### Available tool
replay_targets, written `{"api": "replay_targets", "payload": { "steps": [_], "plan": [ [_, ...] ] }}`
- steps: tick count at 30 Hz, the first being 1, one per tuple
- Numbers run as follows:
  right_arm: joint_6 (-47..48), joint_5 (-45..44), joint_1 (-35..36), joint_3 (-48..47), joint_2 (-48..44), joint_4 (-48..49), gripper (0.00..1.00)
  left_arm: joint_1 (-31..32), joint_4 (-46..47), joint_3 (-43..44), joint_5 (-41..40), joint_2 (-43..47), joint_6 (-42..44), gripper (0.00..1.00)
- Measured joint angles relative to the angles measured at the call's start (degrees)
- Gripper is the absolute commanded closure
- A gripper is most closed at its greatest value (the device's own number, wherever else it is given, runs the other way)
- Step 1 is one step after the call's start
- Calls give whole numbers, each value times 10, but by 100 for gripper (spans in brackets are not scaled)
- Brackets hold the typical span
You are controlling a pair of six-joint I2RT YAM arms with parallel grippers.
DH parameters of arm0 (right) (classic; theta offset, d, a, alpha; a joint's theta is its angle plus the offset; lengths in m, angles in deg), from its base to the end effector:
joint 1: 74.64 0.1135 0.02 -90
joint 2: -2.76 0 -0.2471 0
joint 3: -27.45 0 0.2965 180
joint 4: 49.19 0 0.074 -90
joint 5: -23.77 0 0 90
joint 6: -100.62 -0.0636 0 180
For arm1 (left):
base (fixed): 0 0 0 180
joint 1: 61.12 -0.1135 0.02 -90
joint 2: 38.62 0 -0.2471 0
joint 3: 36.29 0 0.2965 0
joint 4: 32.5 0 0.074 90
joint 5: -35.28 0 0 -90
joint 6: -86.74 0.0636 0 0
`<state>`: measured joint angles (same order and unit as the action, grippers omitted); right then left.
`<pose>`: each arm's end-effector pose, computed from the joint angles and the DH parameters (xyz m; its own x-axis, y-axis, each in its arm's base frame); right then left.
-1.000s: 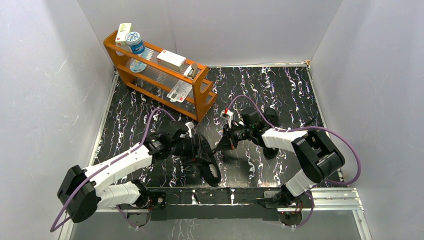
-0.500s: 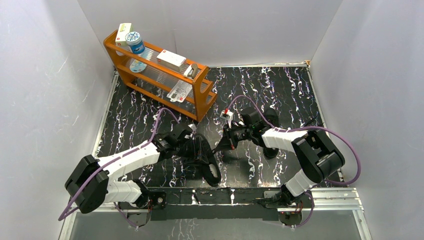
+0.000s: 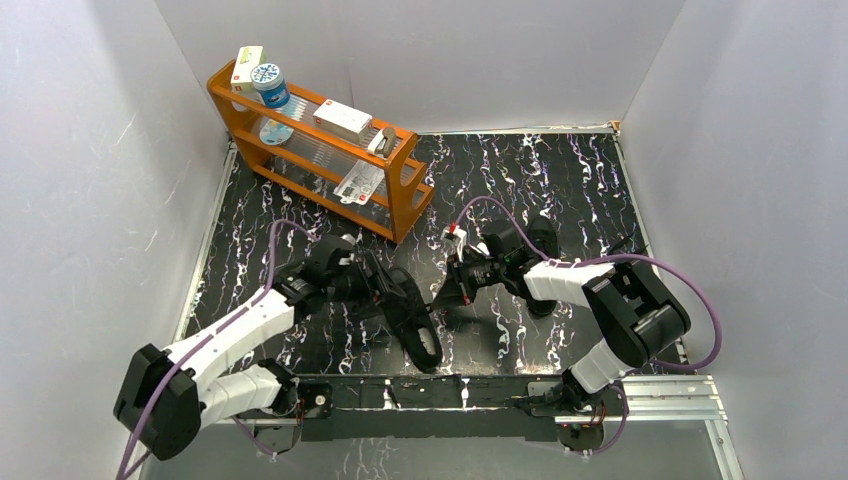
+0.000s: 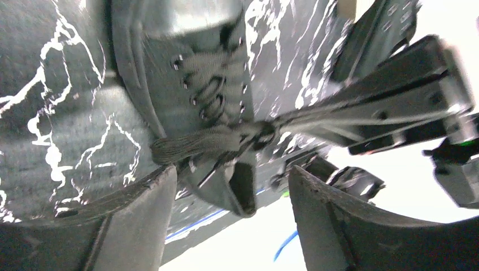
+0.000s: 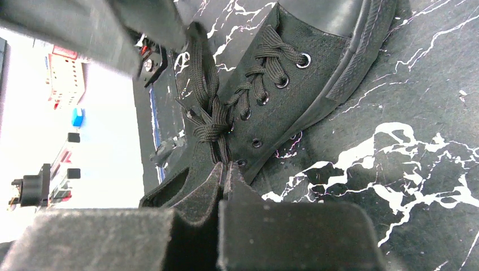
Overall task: Tie the shoes
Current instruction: Tie the shoelace on the shoe.
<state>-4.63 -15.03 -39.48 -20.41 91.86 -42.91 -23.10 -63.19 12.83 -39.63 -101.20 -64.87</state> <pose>0.2432 0.2319 0.0999 -0.6842 -0.2804 -0.6732 -0.7287 0.2262 0.6464 0.2196 -0.1927 0.1695 -0.9135 -0.3639 -0.1816 -0.1300 0.6844 -0.7174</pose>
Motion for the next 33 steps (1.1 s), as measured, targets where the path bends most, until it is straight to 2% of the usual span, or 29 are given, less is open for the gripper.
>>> {"api": "replay_targets", "payload": {
  "steps": [4,8,11,14,16,17,26,33],
  "plan": [
    [0,0,0,1,-1,1,100,-58,55,-40,26,8,-48,34],
    [0,0,0,1,-3,1,100,-64,66,-47,40,-39,-67,37],
    [0,0,0,1,-4,1,100,-64,68,-48,45,-60,-73,58],
    [0,0,0,1,-5,1,100,-65,84,-50,49,-60,-75,73],
    [0,0,0,2,-8,2,100,-65,88,-50,50,-60,-70,92],
    [-1,-1,0,4,-9,2,100,-66,87,-50,50,-60,-65,98],
    [-9,-30,1,36,-36,2,100,-67,70,-55,64,-61,-20,100],
    [-11,-40,1,41,-37,3,100,-67,64,-115,83,-26,-26,100]
  ]
}}
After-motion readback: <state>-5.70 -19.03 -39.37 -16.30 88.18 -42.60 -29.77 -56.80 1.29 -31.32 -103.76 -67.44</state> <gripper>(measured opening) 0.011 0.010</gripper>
